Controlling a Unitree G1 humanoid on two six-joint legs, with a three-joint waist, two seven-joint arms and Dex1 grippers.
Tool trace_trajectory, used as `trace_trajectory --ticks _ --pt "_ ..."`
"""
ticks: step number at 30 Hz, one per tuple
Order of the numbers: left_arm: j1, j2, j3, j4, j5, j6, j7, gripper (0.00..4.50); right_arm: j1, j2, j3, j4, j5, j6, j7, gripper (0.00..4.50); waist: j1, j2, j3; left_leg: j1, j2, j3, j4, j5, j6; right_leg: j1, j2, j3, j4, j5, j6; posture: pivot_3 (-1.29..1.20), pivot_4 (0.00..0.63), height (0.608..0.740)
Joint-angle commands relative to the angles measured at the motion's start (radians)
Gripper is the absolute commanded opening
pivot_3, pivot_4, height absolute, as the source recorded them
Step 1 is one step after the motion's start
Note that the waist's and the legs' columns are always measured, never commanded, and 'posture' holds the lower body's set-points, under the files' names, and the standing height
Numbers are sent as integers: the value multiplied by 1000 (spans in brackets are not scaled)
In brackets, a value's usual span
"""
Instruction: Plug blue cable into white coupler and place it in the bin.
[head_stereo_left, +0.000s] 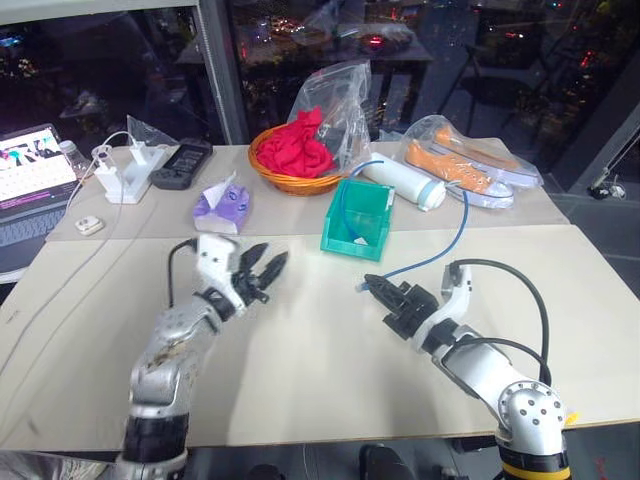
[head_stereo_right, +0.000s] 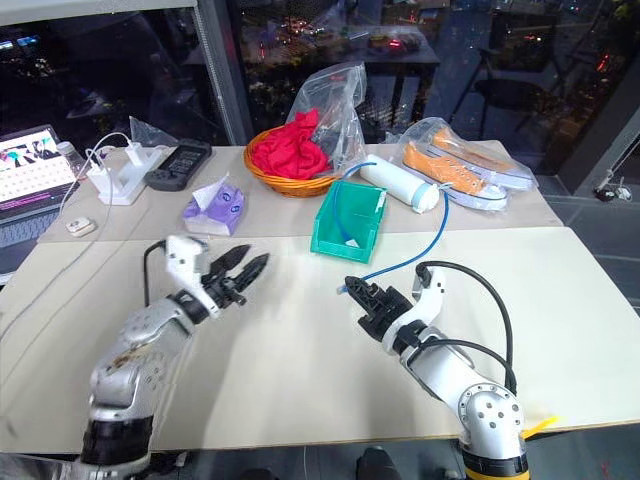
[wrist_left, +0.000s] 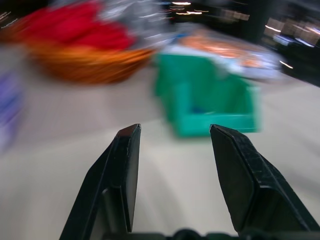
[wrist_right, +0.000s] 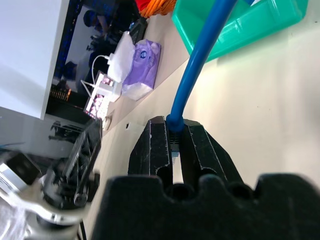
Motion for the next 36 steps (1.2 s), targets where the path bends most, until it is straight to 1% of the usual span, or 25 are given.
trace_trajectory --ticks 1,3,7,8,9,10,13,17,21,24,27,28,36 --pt "37 -3 -13 8 118 29 166 2371 -18 9 0 -13 5 -5 8 0 2 0 0 0 0 0 0 0 0 0 0 0 0 0 0 0 150 723" --pt "49 -9 -14 41 141 16 199 2371 -22 14 7 -6 4 -1 11 0 -1 0 0 0 0 0 0 0 0 0 0 0 0 0 0 0 150 723" --pt "34 3 -18 137 170 -50 197 3371 -30 22 17 4 0 0 13 0 -1 0 0 0 0 0 0 0 0 0 1 0 0 0 0 0 150 723" --pt "9 12 -15 192 181 -60 201 3816 -33 24 20 6 -1 0 13 0 0 0 0 0 0 0 0 0 0 0 1 0 0 0 0 0 150 723" --pt "-17 22 -14 247 194 -75 206 4168 -36 25 23 7 -3 0 14 0 1 0 0 0 0 0 0 0 0 0 1 0 0 0 0 0 150 723" --pt "-34 28 -14 286 203 -88 209 4388 -39 26 24 8 -4 1 15 0 2 0 0 0 0 0 0 0 0 0 0 0 0 0 0 0 150 723" --pt "-146 47 -9 533 243 -183 233 4388 -46 34 26 18 -8 0 20 0 0 0 0 1 0 0 0 0 -1 1 1 0 1 0 0 0 150 723" --pt "-236 64 -2 715 255 -274 228 4388 -54 42 22 19 -14 -2 22 0 -2 0 0 3 0 0 0 0 -1 2 0 0 1 0 0 0 150 723" --pt "-290 74 -1 830 253 -346 209 4388 -54 45 21 18 -20 -2 21 0 -1 2 -1 4 0 0 0 0 -1 3 0 0 2 0 0 0 150 723" --pt "-309 80 -9 868 249 -387 179 4388 -53 46 20 14 -23 0 18 0 0 2 -2 7 0 0 0 1 -1 5 1 0 3 0 0 0 150 723" --pt "-313 86 -8 888 241 -410 153 3670 -50 48 19 9 -25 -2 15 0 -1 3 -2 10 0 0 -1 1 -1 7 1 0 3 0 0 0 150 723" --pt "-315 89 -9 895 239 -417 140 3361 -49 49 18 9 -24 -3 13 0 -1 3 -2 10 0 0 -1 1 -1 7 1 0 3 0 0 0 150 723" --pt "-330 94 -2 913 234 -419 120 621 -46 54 15 9 -26 -7 11 0 0 3 -2 9 0 0 -1 1 -1 7 0 0 4 0 0 0 150 723"
